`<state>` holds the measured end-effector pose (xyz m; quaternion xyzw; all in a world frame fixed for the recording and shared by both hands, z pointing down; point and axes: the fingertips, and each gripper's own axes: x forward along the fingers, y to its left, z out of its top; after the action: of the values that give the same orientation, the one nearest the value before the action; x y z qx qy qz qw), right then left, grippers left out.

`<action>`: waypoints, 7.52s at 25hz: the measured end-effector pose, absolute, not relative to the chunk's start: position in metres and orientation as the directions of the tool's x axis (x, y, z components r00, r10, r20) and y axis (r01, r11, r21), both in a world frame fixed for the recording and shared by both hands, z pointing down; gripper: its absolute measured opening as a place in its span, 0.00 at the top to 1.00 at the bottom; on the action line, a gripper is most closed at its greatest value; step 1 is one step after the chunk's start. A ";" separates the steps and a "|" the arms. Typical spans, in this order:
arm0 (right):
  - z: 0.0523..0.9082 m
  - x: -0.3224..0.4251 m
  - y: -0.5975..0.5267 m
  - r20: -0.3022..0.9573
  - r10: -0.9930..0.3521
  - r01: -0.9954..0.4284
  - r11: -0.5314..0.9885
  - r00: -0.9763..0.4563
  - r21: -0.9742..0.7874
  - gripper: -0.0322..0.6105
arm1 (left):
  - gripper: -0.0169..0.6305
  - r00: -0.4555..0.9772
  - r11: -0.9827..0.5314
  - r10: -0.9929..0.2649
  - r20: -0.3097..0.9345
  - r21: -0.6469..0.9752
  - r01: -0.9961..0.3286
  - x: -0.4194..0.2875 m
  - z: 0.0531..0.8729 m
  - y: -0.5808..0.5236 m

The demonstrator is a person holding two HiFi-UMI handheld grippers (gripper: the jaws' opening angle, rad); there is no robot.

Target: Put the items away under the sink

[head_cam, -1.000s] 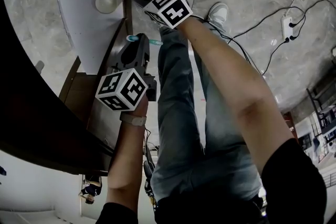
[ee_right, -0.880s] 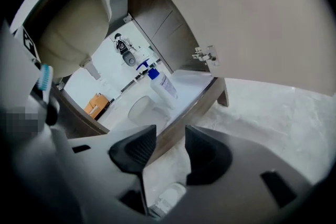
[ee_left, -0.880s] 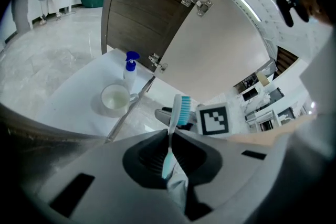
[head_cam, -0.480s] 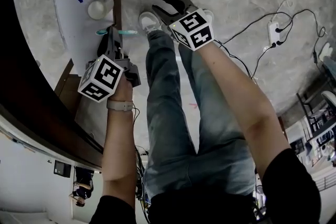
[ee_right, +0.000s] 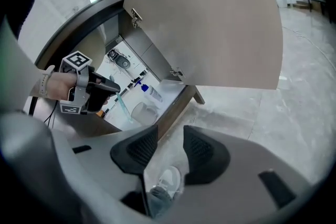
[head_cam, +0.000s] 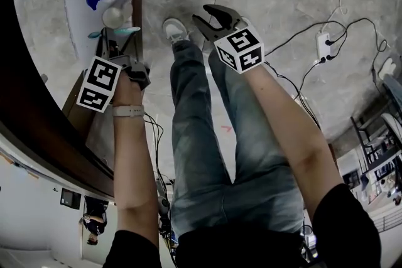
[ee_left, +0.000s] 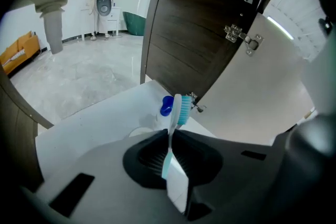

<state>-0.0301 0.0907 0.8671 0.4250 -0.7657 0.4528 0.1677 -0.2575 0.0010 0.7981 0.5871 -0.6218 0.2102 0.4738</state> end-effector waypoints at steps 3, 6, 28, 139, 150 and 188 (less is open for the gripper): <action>0.865 -0.030 0.084 0.636 -0.497 -0.799 0.247 -0.590 -0.548 0.69 | 0.91 0.087 0.260 -0.546 0.834 0.267 -0.928 -0.269 0.798 -0.007; 0.861 -0.030 0.075 0.629 -0.496 -0.793 0.262 -0.599 -0.550 0.69 | 0.91 0.055 0.287 -0.563 0.825 0.258 -0.923 -0.277 0.793 -0.018; 0.852 -0.025 0.111 0.641 -0.466 -0.788 0.275 -0.610 -0.550 0.69 | 0.91 -0.084 0.362 -0.496 0.864 0.117 -0.925 -0.318 0.851 -0.021; 0.226 0.107 0.073 0.335 -0.899 -0.918 0.152 -0.283 -0.366 0.84 | 0.90 0.723 -0.684 -0.487 0.490 0.300 -0.665 -0.043 0.258 -0.010; 0.147 0.124 0.083 0.216 -0.936 -0.919 0.192 -0.276 -0.345 0.84 | 0.91 0.803 -0.783 -0.474 0.360 0.244 -0.572 -0.022 0.172 0.003; 0.084 0.122 0.116 0.118 -0.940 -0.928 0.285 -0.319 -0.239 0.84 | 0.92 0.858 -0.823 -0.484 0.175 0.243 -0.514 -0.016 0.092 0.025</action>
<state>0.1224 0.1162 0.0839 0.5831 -0.8012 0.1326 -0.0230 -0.0163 0.0248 0.0925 0.9532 -0.2616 0.0529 0.1419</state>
